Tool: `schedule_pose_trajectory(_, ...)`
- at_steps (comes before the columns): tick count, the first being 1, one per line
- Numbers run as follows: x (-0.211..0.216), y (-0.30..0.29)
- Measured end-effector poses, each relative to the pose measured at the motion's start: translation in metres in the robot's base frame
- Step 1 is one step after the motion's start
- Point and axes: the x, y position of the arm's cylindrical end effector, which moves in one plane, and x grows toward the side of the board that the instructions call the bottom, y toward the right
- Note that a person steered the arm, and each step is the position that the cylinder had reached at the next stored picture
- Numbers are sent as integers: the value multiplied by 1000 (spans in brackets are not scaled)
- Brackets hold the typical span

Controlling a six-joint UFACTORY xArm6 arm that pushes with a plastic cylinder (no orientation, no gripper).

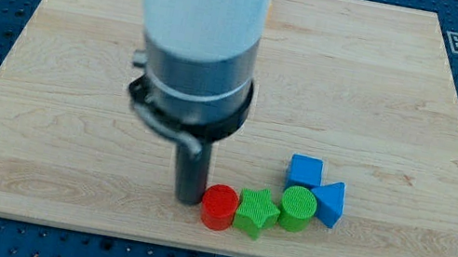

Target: Move the green star parallel right to the green circle

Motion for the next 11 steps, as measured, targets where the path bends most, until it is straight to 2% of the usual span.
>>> schedule_pose_trajectory(1, 25, -1)
schedule_pose_trajectory(2, 29, 17)
schedule_pose_trajectory(3, 29, 57)
schedule_pose_trajectory(6, 27, 84)
schedule_pose_trajectory(8, 27, 90)
schedule_pose_trajectory(11, 3, 95)
